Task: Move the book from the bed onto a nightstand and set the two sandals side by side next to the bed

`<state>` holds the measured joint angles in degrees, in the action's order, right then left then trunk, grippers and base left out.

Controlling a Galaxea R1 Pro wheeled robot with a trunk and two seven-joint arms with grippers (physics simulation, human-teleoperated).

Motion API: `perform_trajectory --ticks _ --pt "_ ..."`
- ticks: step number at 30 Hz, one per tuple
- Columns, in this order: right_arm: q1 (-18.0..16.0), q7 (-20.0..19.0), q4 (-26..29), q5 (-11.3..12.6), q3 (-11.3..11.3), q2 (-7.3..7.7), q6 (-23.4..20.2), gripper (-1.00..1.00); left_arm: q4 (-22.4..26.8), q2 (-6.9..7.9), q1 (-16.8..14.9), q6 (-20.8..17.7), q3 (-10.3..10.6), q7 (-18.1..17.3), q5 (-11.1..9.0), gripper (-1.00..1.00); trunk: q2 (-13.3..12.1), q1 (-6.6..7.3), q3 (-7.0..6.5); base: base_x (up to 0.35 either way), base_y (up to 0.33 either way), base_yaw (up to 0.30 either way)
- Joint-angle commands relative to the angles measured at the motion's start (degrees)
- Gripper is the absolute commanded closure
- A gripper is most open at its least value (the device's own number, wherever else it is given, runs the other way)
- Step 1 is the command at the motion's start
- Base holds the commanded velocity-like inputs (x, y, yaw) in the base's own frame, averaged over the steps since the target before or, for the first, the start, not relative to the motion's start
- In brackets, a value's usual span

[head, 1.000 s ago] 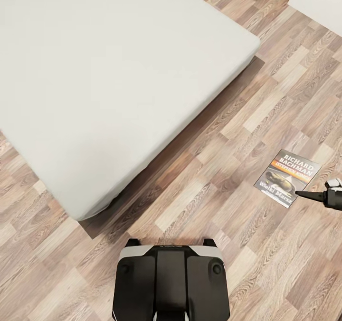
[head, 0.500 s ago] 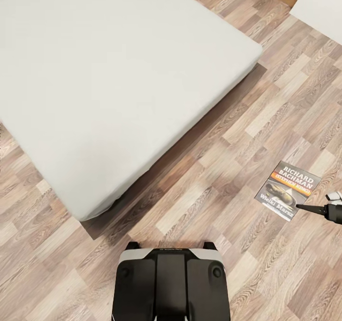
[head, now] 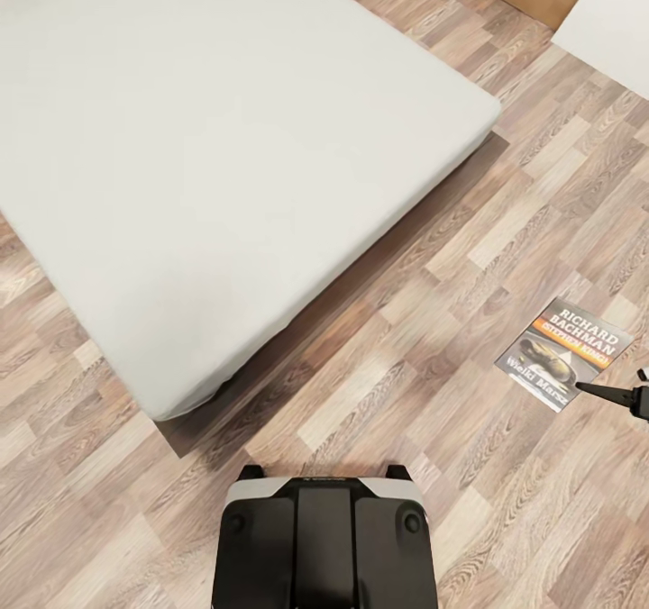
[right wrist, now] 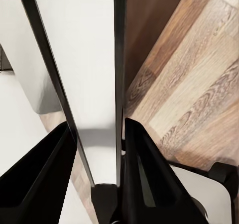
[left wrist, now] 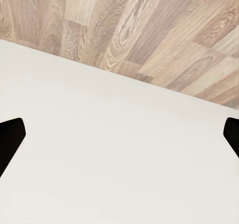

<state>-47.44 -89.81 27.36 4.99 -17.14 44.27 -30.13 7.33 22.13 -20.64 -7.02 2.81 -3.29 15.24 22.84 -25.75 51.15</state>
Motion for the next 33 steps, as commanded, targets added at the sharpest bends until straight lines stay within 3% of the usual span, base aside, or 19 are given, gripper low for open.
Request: perform_trajectory --ticks 1,21,33 --pt "0.0 -0.2 0.0 0.0 -0.1 0.01 -0.6 1.0 0.1 -0.11 0.0 -0.3 0.3 -0.2 0.2 -1.0 0.1 -0.04 -0.04 0.0 0.0 0.022" --pt "0.7 -0.2 0.1 0.0 -0.7 -0.04 -0.6 1.0 0.1 -3.02 0.1 0.7 0.3 0.3 0.2 -1.0 0.1 -0.04 -1.82 0.0 0.0 0.005" --pt "0.8 -0.2 0.1 0.0 -0.7 -0.29 -0.5 1.0 0.1 -4.65 1.8 0.8 0.3 6.8 0.4 -1.0 0.1 -0.04 -2.88 0.0 0.0 0.0"
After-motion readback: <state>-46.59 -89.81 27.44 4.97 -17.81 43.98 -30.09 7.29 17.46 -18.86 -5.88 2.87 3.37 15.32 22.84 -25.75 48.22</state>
